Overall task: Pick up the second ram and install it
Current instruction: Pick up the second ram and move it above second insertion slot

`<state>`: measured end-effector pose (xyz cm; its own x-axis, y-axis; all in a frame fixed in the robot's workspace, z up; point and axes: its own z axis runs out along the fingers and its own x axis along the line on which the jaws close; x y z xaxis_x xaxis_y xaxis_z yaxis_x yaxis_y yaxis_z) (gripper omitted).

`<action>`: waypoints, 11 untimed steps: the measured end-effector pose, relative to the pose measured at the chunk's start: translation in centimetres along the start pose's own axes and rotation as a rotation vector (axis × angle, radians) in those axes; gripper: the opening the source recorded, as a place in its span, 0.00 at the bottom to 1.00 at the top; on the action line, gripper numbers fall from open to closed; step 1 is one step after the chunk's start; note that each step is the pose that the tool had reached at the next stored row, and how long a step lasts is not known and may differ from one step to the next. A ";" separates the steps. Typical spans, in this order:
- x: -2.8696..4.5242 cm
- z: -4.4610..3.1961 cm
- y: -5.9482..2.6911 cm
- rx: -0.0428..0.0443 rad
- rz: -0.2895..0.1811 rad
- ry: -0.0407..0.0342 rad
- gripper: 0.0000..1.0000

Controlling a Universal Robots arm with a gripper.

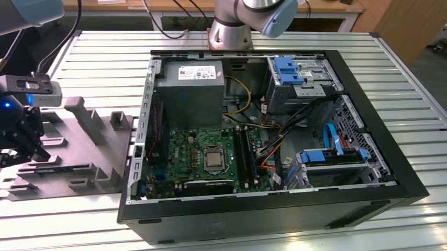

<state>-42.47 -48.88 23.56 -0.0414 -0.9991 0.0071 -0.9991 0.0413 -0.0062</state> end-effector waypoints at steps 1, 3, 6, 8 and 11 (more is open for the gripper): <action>0.00 0.00 0.00 0.0004 0.000 0.0000 0.10; 0.00 0.00 0.00 0.0005 0.000 -0.0001 0.10; 0.00 0.15 0.09 0.0132 0.000 -0.0009 0.10; 0.01 0.31 0.16 0.0248 0.000 -0.0013 0.10; 0.04 0.59 0.22 0.0359 0.000 -0.0020 0.10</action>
<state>-42.69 -48.91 22.96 -0.0413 -0.9991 0.0051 -0.9983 0.0411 -0.0421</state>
